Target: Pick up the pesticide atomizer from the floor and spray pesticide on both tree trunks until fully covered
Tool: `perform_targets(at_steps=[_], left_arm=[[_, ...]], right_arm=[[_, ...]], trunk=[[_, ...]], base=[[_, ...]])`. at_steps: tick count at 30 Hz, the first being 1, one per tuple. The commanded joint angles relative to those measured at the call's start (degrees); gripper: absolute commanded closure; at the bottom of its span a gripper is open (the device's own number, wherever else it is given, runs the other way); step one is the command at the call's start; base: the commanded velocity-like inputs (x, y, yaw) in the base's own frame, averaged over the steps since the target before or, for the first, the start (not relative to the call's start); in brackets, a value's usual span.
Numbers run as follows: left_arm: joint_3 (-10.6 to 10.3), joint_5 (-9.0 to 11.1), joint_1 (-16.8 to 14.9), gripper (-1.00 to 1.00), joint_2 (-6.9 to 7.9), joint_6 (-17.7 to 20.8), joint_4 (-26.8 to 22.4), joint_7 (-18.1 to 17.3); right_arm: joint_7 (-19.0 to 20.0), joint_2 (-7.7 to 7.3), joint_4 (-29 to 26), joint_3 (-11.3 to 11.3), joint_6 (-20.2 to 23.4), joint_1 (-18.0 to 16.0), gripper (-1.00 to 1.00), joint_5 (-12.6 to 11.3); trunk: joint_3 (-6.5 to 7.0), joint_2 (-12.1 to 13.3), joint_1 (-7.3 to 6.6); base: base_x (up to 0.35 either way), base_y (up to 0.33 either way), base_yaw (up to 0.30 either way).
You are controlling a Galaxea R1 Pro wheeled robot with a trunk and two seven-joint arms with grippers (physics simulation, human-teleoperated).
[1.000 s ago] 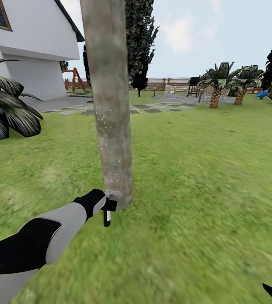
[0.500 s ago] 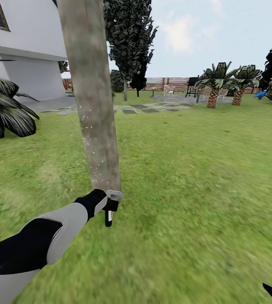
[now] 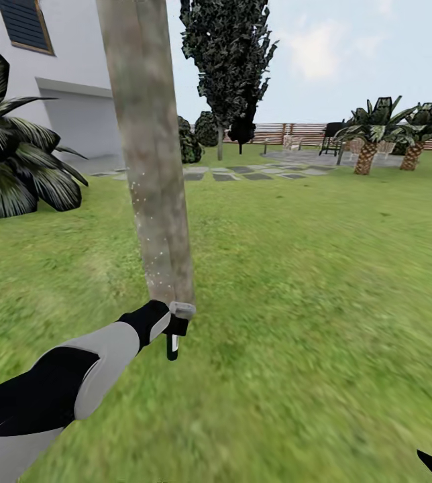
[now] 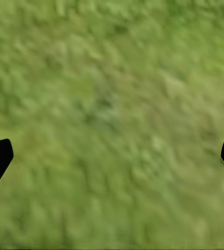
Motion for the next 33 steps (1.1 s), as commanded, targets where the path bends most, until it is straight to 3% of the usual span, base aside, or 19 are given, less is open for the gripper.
perform_targets(at_steps=[1, 7, 22, 33], left_arm=[[-0.01, -0.01, 0.00, 1.00, 0.00, 0.00, 0.00, 0.01], [-0.01, -0.01, 0.00, 1.00, 0.00, 0.00, 0.00, 0.01], [-0.01, -0.01, -0.01, 1.00, 0.00, 0.08, 0.00, 0.07], [-0.01, -0.01, 0.00, 1.00, 0.00, 0.09, 0.00, 0.09]], right_arm=[[0.00, 0.00, 0.00, 0.00, 0.00, 0.00, -1.00, 0.00], [0.00, 0.00, 0.00, 0.00, 0.00, 0.00, -1.00, 0.00], [0.00, 0.00, -0.09, 0.00, 0.00, 0.00, -1.00, 0.00], [0.00, 0.00, -0.09, 0.00, 0.00, 0.03, -1.00, 0.00]], trunk=[[0.00, 0.00, 0.00], [0.00, 0.00, 0.00], [0.00, 0.00, 0.00], [0.00, 0.00, 0.00]], base=[[0.000, -0.324, 0.257], [0.122, -0.276, 0.257], [0.094, -0.077, 0.256], [0.242, -0.238, 0.080]])
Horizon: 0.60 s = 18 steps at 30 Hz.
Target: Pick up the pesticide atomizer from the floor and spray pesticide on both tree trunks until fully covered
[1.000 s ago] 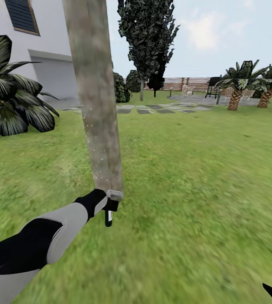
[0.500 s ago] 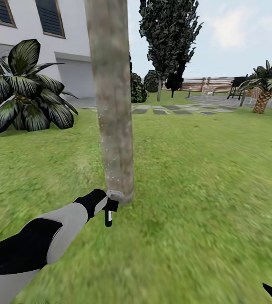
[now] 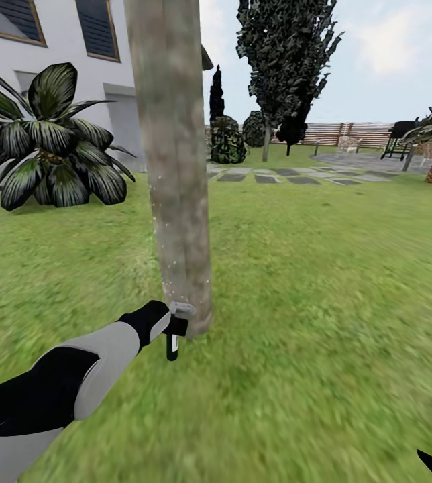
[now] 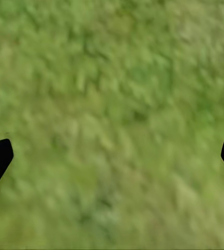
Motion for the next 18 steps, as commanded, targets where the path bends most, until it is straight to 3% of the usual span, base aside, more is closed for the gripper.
perform_targets(at_steps=[1, 9, 18], left_arm=[[-0.01, -0.01, 0.01, 1.00, 0.00, 0.00, 0.00, 0.01], [-0.01, -0.01, 0.02, 1.00, 0.00, 0.00, 0.00, 0.01], [-0.01, 0.00, 0.02, 1.00, 0.00, 0.00, 0.00, 0.01]], right_arm=[[0.00, 0.00, 0.00, 0.00, 0.00, -0.02, -1.00, 0.00], [0.00, 0.00, 0.00, -0.01, -0.02, -0.02, -1.00, 0.00], [0.00, 0.00, 0.00, 0.00, 0.00, -0.02, -1.00, 0.00]], trunk=[[0.00, 0.00, 0.00], [0.00, 0.00, 0.00], [0.00, 0.00, 0.00]], base=[[0.202, -0.258, 0.240], [0.176, -0.271, 0.251], [0.021, -0.315, 0.253]])
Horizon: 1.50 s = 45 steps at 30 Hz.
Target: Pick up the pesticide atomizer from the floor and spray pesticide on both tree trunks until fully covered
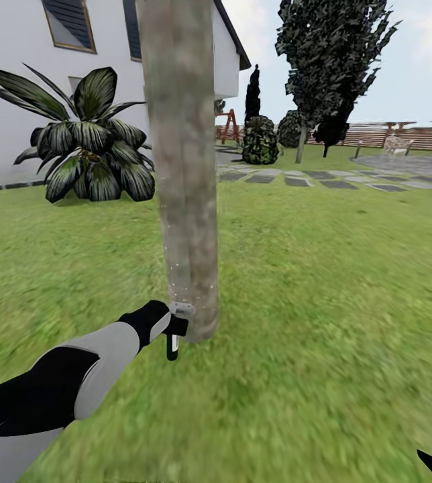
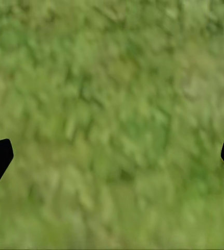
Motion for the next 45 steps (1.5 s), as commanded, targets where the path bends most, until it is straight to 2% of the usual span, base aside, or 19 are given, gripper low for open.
perform_targets(at_steps=[1, 16, 21, 27, 28, 29, 30, 31, 32, 33, 36, 37, 40, 45], left_arm=[[-0.01, -0.01, 0.00, 1.00, 0.00, 0.00, 0.00, 0.01], [-0.01, 0.04, -0.03, 1.00, 0.00, 0.00, 0.00, 0.01], [0.09, 0.06, 0.03, 1.00, 0.00, -0.04, 0.22, -0.04], [0.23, -0.48, 1.18, 1.00, 0.81, 0.31, -0.83, -0.06], [0.19, -0.63, 1.14, 1.00, 0.90, 1.50, -3.52, -0.02], [0.18, -0.71, 1.13, 1.00, 0.93, 4.50, -6.53, -0.01], [0.16, -0.80, 1.08, 1.00, 0.95, 10.54, -11.18, 0.00], [0.13, -0.85, 1.06, 1.00, 0.97, 14.25, -14.44, 0.00], [-0.06, -1.59, 1.01, 1.00, 1.45, 21.83, -22.18, 0.00], [-0.12, -2.54, 0.90, 1.00, 1.84, 24.72, -25.28, 0.01], [-0.17, -5.35, 0.39, 1.00, 2.28, 27.33, -28.16, 0.01], [-0.18, -6.62, -0.65, 1.00, 2.40, 27.69, -28.48, 0.01], [-0.18, -7.19, -3.01, 1.00, 2.52, 27.94, -28.55, 0.01], [-0.19, -7.22, -9.26, 1.00, 2.48, 28.13, -28.31, -0.08]], right_arm=[[0.00, 0.00, 0.00, 0.00, 0.00, 0.00, -1.00, 0.00], [0.00, 0.00, 0.00, -0.02, 0.00, 0.01, -1.00, 0.00], [-0.07, 0.00, 0.06, -0.02, 0.00, 0.01, -1.00, 0.00], [-0.07, 0.00, 0.09, 0.00, 0.00, -0.01, -1.00, 0.00], [-0.08, 0.00, 0.09, 0.00, -0.02, 0.01, -1.00, 0.00], [-0.10, -0.02, 0.09, -0.01, -0.01, 0.00, -1.00, 0.00], [-0.14, -0.07, 0.10, -0.03, -0.02, 0.00, -1.00, 0.00], [-0.15, -0.11, 0.11, -0.05, -0.01, 0.00, -1.00, 0.00], [-0.17, -0.21, 0.11, -0.08, -0.02, 0.01, -1.00, 0.00], [-0.17, -0.27, 0.10, -0.08, -0.03, 0.00, -1.00, 0.00], [-0.18, -0.34, 0.10, -0.09, -0.01, -0.01, -1.00, 0.00], [-0.18, -0.35, 0.10, -0.09, 0.00, -0.01, -1.00, 0.00], [-0.18, -0.35, 0.15, -0.09, -0.01, 0.01, -1.00, 0.00], [-0.19, -0.35, 0.17, -0.09, -0.01, -0.01, -1.00, 0.00]], trunk=[[0.00, 0.00, 0.00], [0.00, 0.00, 0.00], [0.00, 0.00, 0.00], [0.06, 0.00, 0.00], [0.06, 0.00, 0.00], [0.06, 0.00, 0.00], [0.06, 0.00, 0.00], [0.06, 0.00, 0.00], [0.06, 0.00, 0.00], [0.06, 0.00, 0.00], [0.06, 0.00, 0.00], [0.06, 0.00, 0.00], [0.06, 0.00, 0.00], [0.06, 0.00, 0.00]], base=[[0.000, -0.321, 0.253], [0.000, -0.323, 0.251], [0.000, -0.064, 0.034], [0.000, -0.002, -0.128], [0.000, 0.000, -0.020], [0.000, 0.000, -0.010], [0.000, 0.000, -0.005], [0.000, 0.000, -0.003], [0.000, 0.000, -0.001], [0.000, 0.000, 0.000], [0.000, 0.000, 0.000], [0.000, 0.000, 0.000], [0.000, 0.000, 0.000], [0.000, 0.000, 0.000]])
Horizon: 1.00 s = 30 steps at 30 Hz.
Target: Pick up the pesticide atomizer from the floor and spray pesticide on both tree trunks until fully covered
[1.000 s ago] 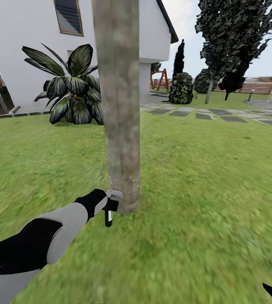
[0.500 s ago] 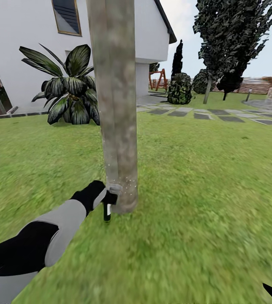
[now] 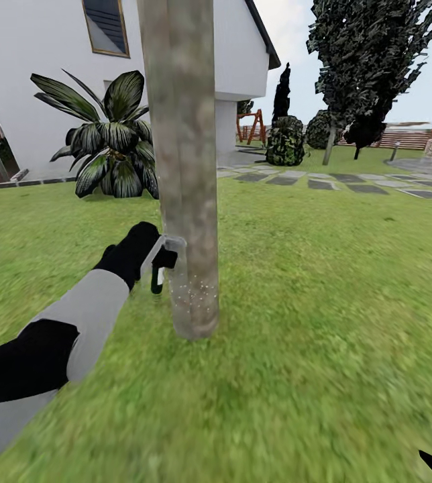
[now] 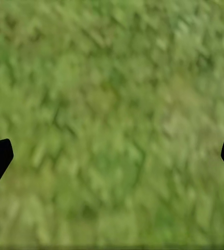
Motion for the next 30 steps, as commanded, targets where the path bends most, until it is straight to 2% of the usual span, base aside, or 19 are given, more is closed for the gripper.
perform_targets(at_steps=[1, 5, 9, 14, 18, 22, 26, 30], left_arm=[[0.02, 0.06, -0.86, 1.00, -0.01, 0.04, 0.28, 0.00], [0.04, 0.06, -5.52, 1.00, -0.03, 0.08, 4.16, -0.20], [0.01, 0.06, -11.72, 1.00, -0.07, 0.08, 9.30, -0.75], [0.04, 0.06, -14.30, 1.00, -0.03, 0.08, 9.94, -0.79], [0.09, 0.06, -22.85, 1.00, -0.15, 0.08, 16.09, -0.79], [0.09, 0.06, -27.50, 1.00, -0.19, 0.08, 17.88, -0.79], [0.04, 0.06, -29.09, 1.00, -0.19, 0.08, 19.62, -0.79], [-0.09, 0.02, -29.29, 1.00, -0.12, 0.04, 24.22, -0.87]], right_arm=[[0.01, -0.02, 0.00, 0.00, 0.01, 0.00, -1.00, 0.00], [0.02, -0.06, 0.00, 0.00, 0.00, 0.02, -1.00, 0.00], [-0.01, -0.08, 0.00, 0.00, 0.00, 0.02, -1.00, 0.00], [0.01, -0.09, 0.00, 0.00, -0.02, 0.00, -1.00, 0.00], [-0.03, -0.09, 0.00, 0.00, -0.03, 0.00, -1.00, 0.00], [-0.03, -0.09, 0.00, 0.00, -0.02, 0.00, -1.00, 0.00], [-0.05, -0.09, 0.00, 0.00, -0.03, 0.01, -1.00, 0.00], [-0.04, -0.09, 0.00, 0.00, 0.01, 0.01, -1.00, 0.00]], trunk=[[-0.01, 0.01, 0.01], [-0.01, 0.01, 0.01], [-0.01, 0.01, 0.01], [-0.01, 0.01, 0.01], [-0.01, 0.01, 0.01], [-0.01, 0.01, 0.01], [-0.01, 0.01, 0.01], [-0.01, 0.01, 0.01]], base=[[0.000, 0.000, 0.000], [0.000, 0.000, 0.000], [0.000, 0.000, 0.000], [0.000, 0.000, 0.000], [0.000, 0.000, 0.000], [0.000, 0.000, 0.000], [0.000, 0.000, 0.000], [0.000, 0.000, 0.000]])
